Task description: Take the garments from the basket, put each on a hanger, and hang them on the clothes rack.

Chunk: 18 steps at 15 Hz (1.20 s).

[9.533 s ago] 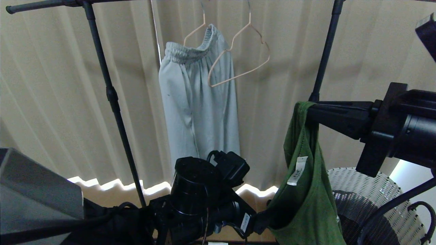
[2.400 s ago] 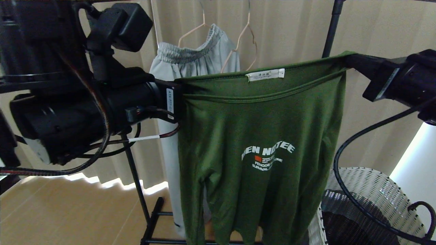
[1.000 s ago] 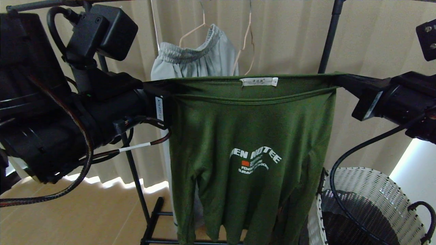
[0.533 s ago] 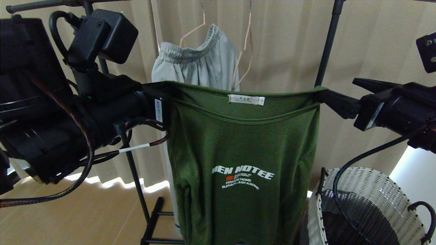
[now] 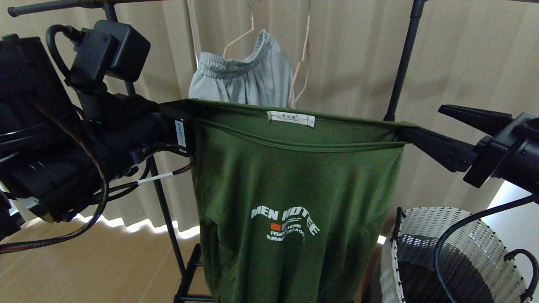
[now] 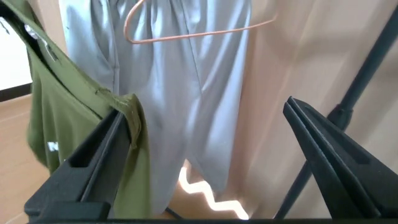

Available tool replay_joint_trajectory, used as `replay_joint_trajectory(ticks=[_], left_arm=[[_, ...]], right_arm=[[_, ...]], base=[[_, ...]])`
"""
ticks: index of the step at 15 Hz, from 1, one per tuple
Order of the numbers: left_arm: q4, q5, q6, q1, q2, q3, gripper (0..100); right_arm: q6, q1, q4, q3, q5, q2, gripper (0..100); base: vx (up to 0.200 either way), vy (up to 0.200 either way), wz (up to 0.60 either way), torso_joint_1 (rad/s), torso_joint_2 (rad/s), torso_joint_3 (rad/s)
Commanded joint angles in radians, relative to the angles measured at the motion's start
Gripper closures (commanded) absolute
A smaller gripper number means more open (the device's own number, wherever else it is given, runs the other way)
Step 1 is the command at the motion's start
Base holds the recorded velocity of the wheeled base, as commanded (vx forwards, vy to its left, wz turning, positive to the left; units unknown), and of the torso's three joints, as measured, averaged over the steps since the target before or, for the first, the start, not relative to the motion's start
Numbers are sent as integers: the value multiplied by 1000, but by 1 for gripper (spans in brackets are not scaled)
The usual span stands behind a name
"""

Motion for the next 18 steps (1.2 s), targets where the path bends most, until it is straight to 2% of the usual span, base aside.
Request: replay_joint_trajectory(ticks=[1, 15, 16, 17, 18], left_arm=[[0, 1, 0, 3, -1, -1, 100], [1, 1, 6, 103, -37, -25, 100], [8, 3, 11, 105, -52, -5, 100], [29, 3, 50, 108, -103, 41, 100], [40, 3, 66, 111, -123, 59, 100]], right_arm=[[-1, 1, -2, 15, 1, -20, 0], [-5, -2, 7, 115, -2, -83, 0], [-7, -13, 20, 118, -7, -79, 0], [-45, -81, 67, 125, -10, -77, 0], [-67, -110, 79, 125, -10, -77, 0]], base=[[0, 0, 0, 0, 0, 0], [0, 0, 0, 0, 0, 0], [0, 0, 0, 0, 0, 0], [0, 0, 0, 0, 0, 0], [0, 0, 0, 0, 0, 0]])
